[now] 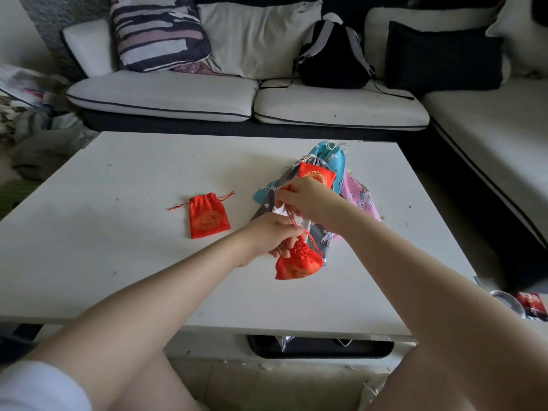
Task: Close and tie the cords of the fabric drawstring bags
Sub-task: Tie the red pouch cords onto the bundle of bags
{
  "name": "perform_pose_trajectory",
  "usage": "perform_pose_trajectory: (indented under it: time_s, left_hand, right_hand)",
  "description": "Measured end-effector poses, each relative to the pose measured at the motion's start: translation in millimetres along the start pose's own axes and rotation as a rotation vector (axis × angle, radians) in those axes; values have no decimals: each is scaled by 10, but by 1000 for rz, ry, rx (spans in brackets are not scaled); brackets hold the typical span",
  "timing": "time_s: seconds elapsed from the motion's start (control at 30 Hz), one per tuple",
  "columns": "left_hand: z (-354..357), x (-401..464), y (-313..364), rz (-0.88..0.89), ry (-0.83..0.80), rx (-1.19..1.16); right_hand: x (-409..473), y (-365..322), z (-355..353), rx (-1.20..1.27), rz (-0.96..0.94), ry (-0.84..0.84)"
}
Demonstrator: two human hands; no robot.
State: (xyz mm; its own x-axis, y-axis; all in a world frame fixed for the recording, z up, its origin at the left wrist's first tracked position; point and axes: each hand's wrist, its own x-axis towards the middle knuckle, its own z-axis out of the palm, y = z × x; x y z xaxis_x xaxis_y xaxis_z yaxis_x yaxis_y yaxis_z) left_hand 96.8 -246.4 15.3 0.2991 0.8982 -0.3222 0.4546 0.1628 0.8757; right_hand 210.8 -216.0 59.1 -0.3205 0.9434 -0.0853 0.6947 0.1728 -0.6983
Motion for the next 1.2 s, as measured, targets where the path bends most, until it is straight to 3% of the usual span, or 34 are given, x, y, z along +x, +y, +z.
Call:
perform_pose_trajectory:
  time_s: [0.07, 0.23, 0.4, 0.53, 0.67, 0.8, 1.07, 1.2]
  left_hand:
    - [5, 7, -6, 32, 19, 50]
    - [-43, 27, -89, -5, 59, -213]
    - [-111, 80, -135, -4, 148, -371]
    - [-124, 98, -169, -29, 152, -506]
    - [-159, 93, -185, -27, 81, -630]
    - [-189, 69, -180, 12, 44, -552]
    - [-252, 36, -201, 67, 21, -265]
    - [-208, 28, -217, 70, 90, -156]
  right_hand:
    - [-35, -10, 20, 32, -38, -40]
    - [-94, 210, 28, 253, 77, -29]
    - [-164, 405, 48, 62, 95, -86]
    - [-179, 352, 4, 96, 41, -10]
    - [-221, 322, -9, 175, -19, -187]
    - [-171, 349, 18, 397, 35, -52]
    - [-149, 326, 174, 118, 63, -133]
    - [-157, 329, 212, 15, 94, -155]
